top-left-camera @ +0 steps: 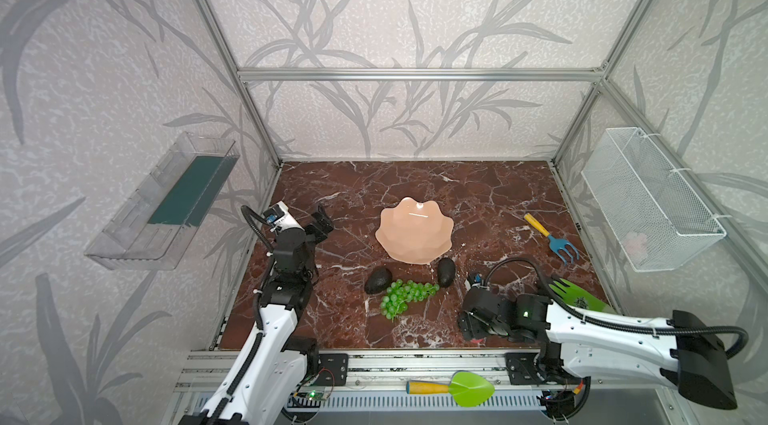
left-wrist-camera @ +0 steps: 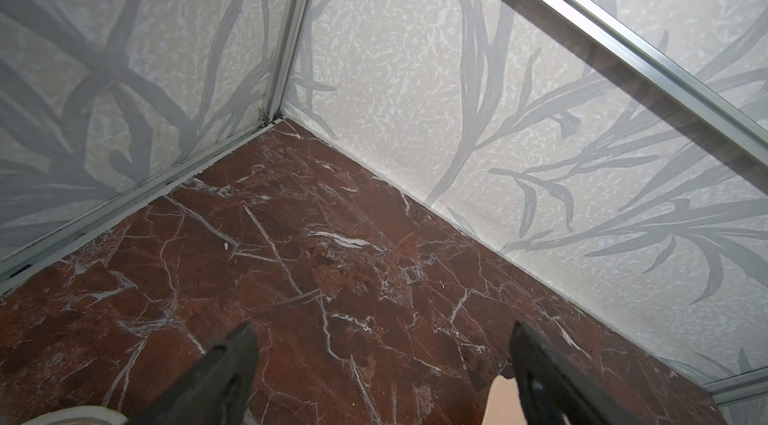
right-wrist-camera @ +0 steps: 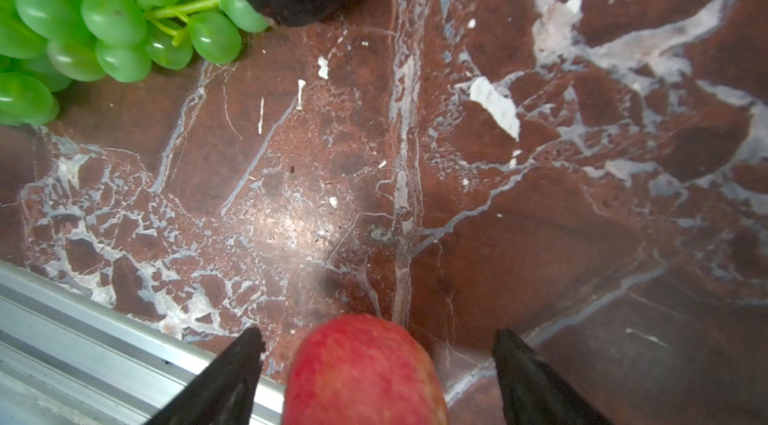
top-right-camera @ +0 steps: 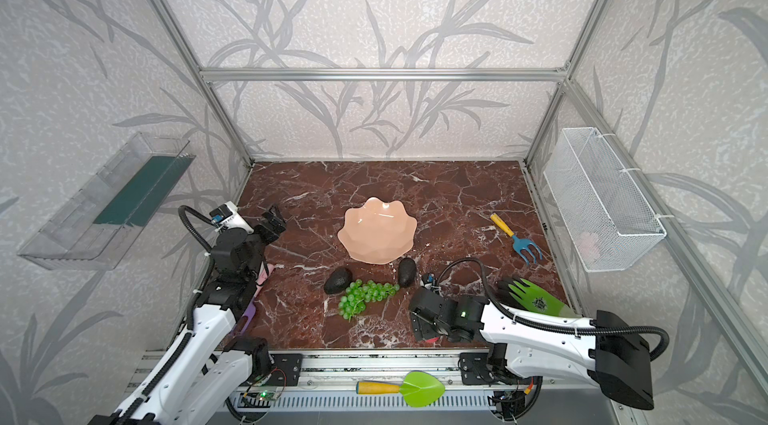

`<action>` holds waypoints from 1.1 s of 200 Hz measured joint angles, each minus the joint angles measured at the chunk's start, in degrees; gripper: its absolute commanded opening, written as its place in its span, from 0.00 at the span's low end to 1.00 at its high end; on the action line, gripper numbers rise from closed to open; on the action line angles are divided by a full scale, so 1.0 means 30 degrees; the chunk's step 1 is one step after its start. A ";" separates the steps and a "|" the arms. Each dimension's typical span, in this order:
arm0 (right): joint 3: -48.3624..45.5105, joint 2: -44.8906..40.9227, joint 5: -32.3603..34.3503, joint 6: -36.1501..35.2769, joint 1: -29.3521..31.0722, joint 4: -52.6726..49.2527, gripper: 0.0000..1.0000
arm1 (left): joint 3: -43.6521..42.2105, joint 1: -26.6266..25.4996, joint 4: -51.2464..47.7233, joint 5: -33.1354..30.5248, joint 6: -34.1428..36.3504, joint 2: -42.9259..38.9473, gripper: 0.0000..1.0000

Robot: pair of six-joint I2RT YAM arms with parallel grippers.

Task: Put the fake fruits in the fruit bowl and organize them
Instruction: 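Reach the right gripper down and grasp the red apple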

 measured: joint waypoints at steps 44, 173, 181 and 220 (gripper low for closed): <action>0.0000 0.0882 0.0007 0.0940 0.0823 0.0605 0.78 | -0.0306 0.0000 0.0036 -0.0197 -0.0117 -0.0386 0.96; 0.0466 0.1625 0.1523 0.2455 0.2484 -0.1078 0.72 | -0.0546 0.0000 0.0036 -0.0488 -0.0131 -0.0415 0.96; 0.0466 0.1712 0.1545 0.2550 0.2506 -0.1013 0.69 | -0.0546 0.0000 0.0036 -0.0488 -0.0138 -0.0415 0.96; 0.0670 0.1989 0.1639 0.3082 0.2696 -0.1056 0.54 | -0.0656 0.0000 0.0146 -0.0554 -0.0219 -0.0437 0.96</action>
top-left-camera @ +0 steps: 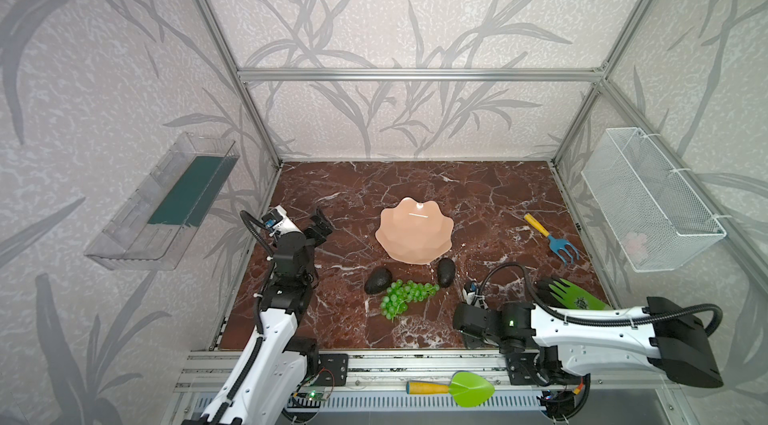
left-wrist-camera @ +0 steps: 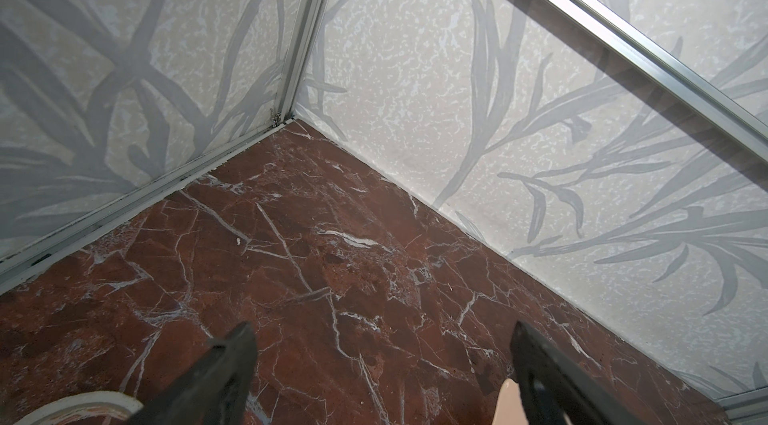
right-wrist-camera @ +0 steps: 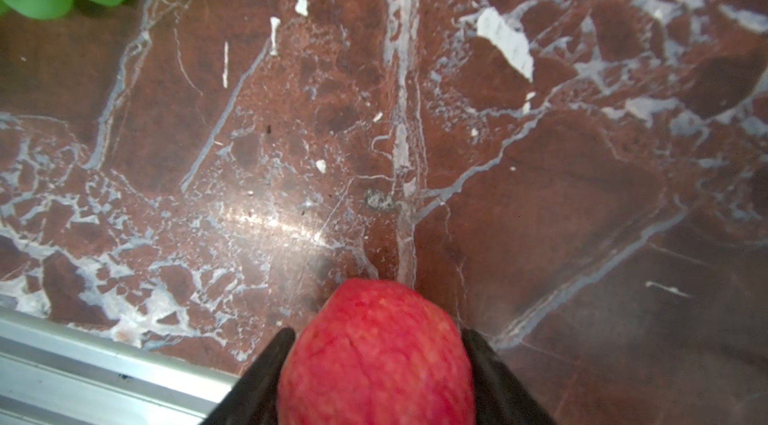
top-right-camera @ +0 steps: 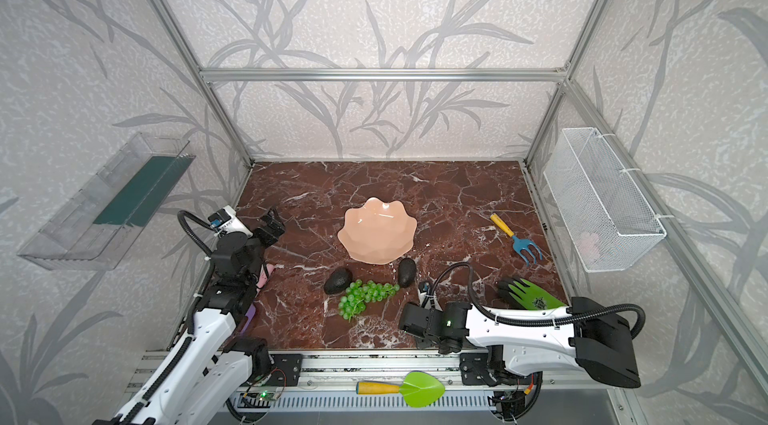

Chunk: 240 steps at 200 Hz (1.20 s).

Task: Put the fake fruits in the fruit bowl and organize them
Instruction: 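Reach the right gripper down and grasp the red apple, then carry the apple into the pink bowl with right gripper while left grasps an avocado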

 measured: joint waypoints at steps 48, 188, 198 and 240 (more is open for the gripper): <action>0.2718 -0.0321 0.2047 -0.0911 -0.0117 -0.1443 0.50 | -0.0131 0.0000 0.0000 -0.0058 -0.0197 -0.0044 0.96; 1.8374 1.5263 0.0896 -1.5511 -0.9602 0.5457 0.50 | 0.4218 0.0000 -0.8677 0.3395 -0.0816 0.0197 0.93; 1.9139 1.6313 0.0568 -1.5832 -0.9865 0.5552 0.50 | 0.4481 0.0000 -0.9362 0.4189 -0.0663 0.0393 0.92; 2.0495 1.9176 -0.0240 -1.6400 -1.0520 0.5530 0.51 | 0.4481 -0.0809 -1.1460 0.6739 -0.0597 0.1260 0.90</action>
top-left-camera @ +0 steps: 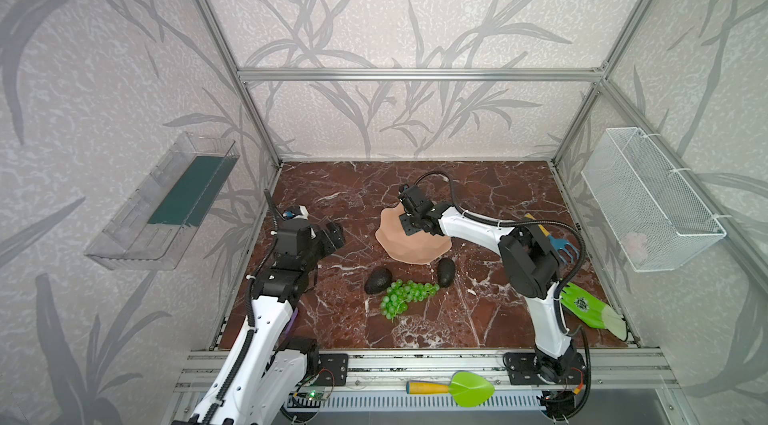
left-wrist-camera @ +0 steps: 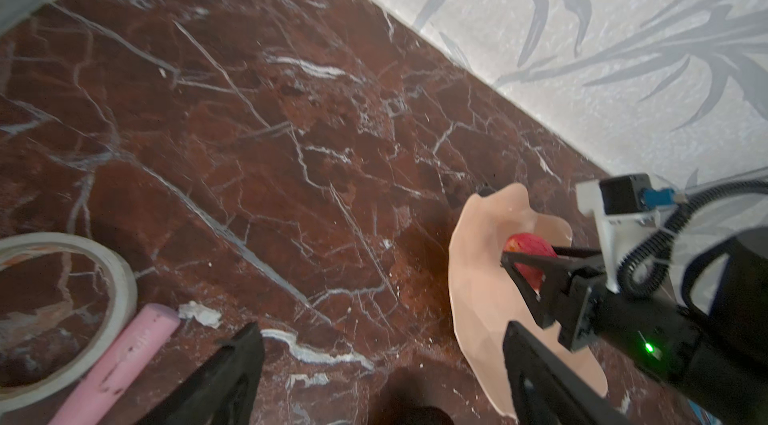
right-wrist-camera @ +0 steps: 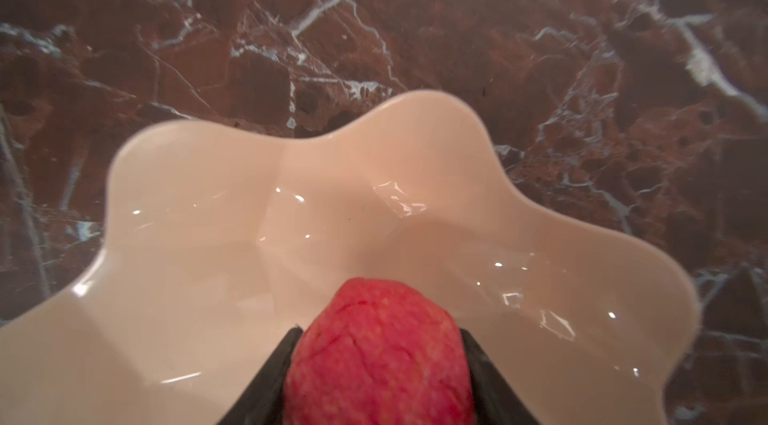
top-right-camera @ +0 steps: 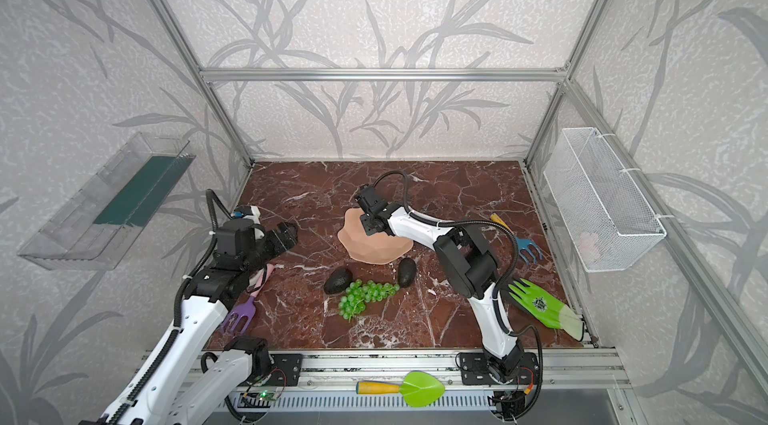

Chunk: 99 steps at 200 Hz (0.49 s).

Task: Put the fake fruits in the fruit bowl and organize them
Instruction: 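Carry the apple into the pink bowl with right gripper while left grasps an avocado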

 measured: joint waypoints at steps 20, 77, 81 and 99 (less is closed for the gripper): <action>0.0124 0.0765 -0.0364 -0.0051 -0.0109 -0.0015 0.53 | -0.0306 -0.1457 -0.0364 0.0138 0.0022 0.0022 0.90; 0.0357 0.0780 -0.1137 0.0226 -0.0189 0.0036 0.73 | -0.1916 -0.4736 -0.0889 0.0182 -0.0189 0.0262 0.90; 0.0357 0.0765 -0.1173 0.0233 -0.0204 0.0036 0.74 | -0.2055 -0.4940 -0.0940 0.0175 -0.0240 0.0291 0.90; 0.0073 0.0233 -0.1275 0.0313 -0.0248 0.0044 0.80 | -0.2492 -0.5836 -0.1122 0.0109 -0.0452 0.0393 0.90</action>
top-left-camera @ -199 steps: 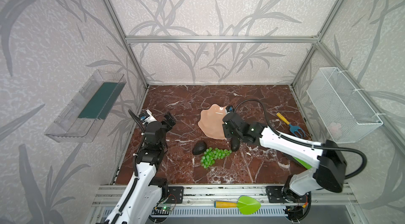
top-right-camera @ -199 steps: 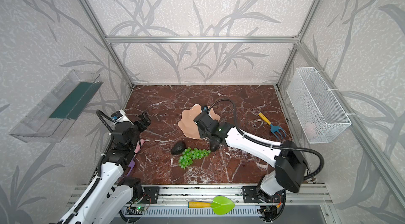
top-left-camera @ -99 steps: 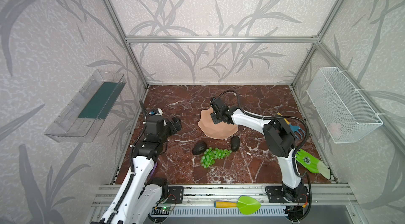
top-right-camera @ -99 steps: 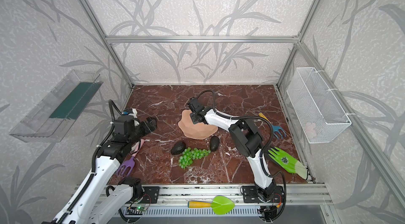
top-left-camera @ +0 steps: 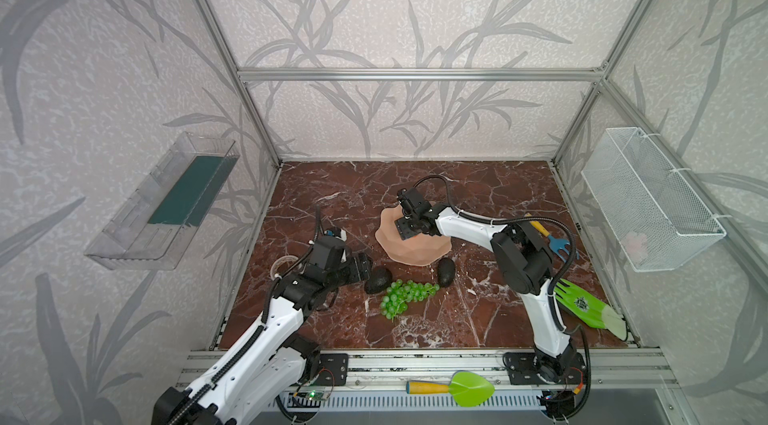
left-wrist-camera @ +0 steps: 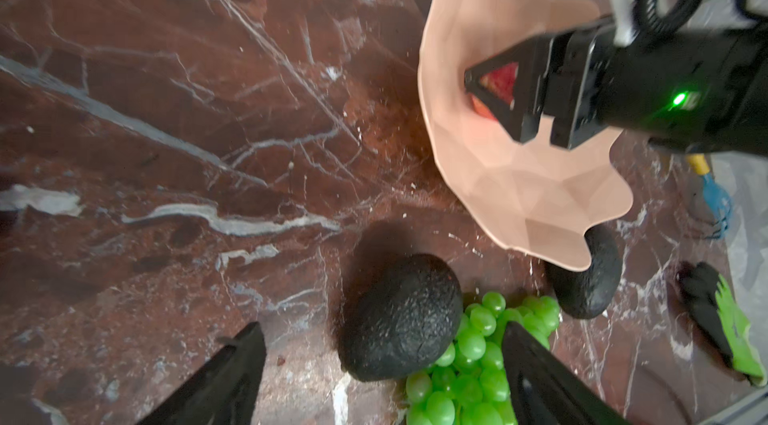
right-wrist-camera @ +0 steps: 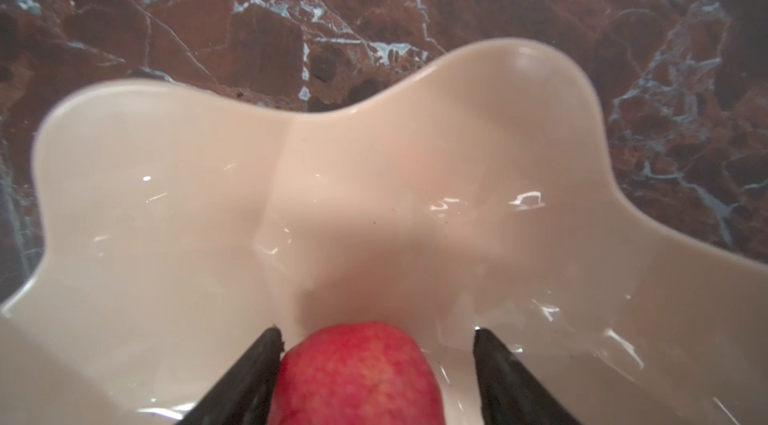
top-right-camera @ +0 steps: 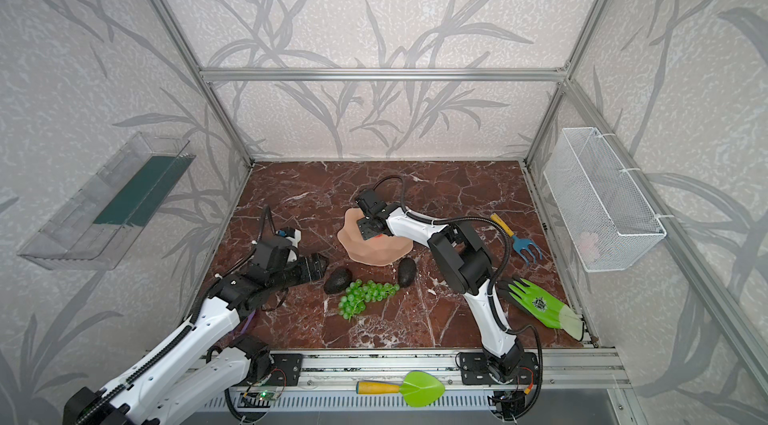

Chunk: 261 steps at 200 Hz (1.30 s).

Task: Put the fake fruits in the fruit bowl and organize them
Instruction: 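Carry the apple into the pink bowl with right gripper while left grasps an avocado, then place avocado in bowl with left gripper while right grasps the other avocado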

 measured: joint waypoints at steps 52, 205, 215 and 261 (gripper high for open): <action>-0.3009 -0.6484 0.0408 0.0095 -0.0211 0.0860 0.95 | -0.0597 -0.1785 0.0379 -0.0015 -0.0175 0.1100 0.90; -1.0163 -1.4302 0.0495 0.2149 -0.0415 0.2863 0.96 | -0.0954 -0.2623 0.2659 -0.0051 -0.0189 0.5901 0.52; -1.0163 -1.4302 0.0488 0.2149 -0.0415 0.2987 0.96 | -0.0954 -0.2623 0.2375 -0.0109 -0.0204 0.5391 0.52; -1.0214 -1.4258 0.0481 0.2164 -0.0415 0.3140 0.96 | -0.0707 -0.2623 0.0408 -0.0561 -0.0015 0.0896 0.52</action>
